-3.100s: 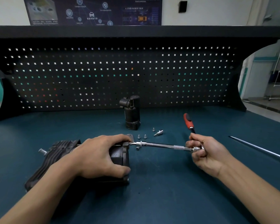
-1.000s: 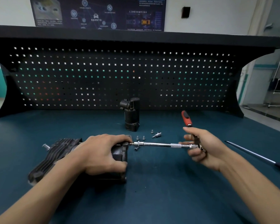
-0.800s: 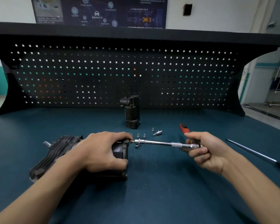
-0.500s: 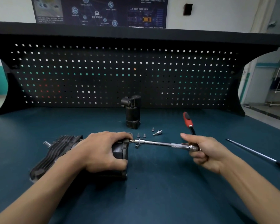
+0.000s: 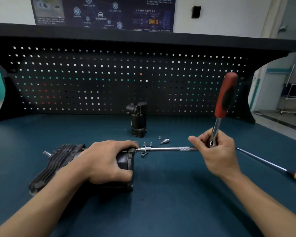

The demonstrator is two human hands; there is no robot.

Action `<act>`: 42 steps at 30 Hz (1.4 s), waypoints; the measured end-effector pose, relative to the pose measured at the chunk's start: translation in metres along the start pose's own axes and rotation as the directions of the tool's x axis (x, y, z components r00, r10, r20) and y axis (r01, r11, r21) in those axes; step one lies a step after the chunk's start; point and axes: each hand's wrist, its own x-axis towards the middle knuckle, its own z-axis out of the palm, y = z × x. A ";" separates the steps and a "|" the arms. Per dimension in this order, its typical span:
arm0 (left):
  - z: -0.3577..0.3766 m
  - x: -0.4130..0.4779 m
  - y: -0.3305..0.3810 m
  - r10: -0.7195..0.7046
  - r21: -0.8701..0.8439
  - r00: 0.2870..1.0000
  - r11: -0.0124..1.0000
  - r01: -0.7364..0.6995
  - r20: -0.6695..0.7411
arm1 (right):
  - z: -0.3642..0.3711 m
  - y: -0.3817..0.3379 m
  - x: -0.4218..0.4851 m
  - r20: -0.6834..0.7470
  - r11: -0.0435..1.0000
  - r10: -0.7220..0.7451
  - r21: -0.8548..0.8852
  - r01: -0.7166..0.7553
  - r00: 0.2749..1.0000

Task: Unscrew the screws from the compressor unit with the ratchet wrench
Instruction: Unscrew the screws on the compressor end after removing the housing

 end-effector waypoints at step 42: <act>0.010 0.018 -0.017 0.183 0.149 0.977 0.975 -0.166 -0.112 | -0.035 -0.015 0.027 0.759 0.260 0.634 -0.034 -0.965 0.144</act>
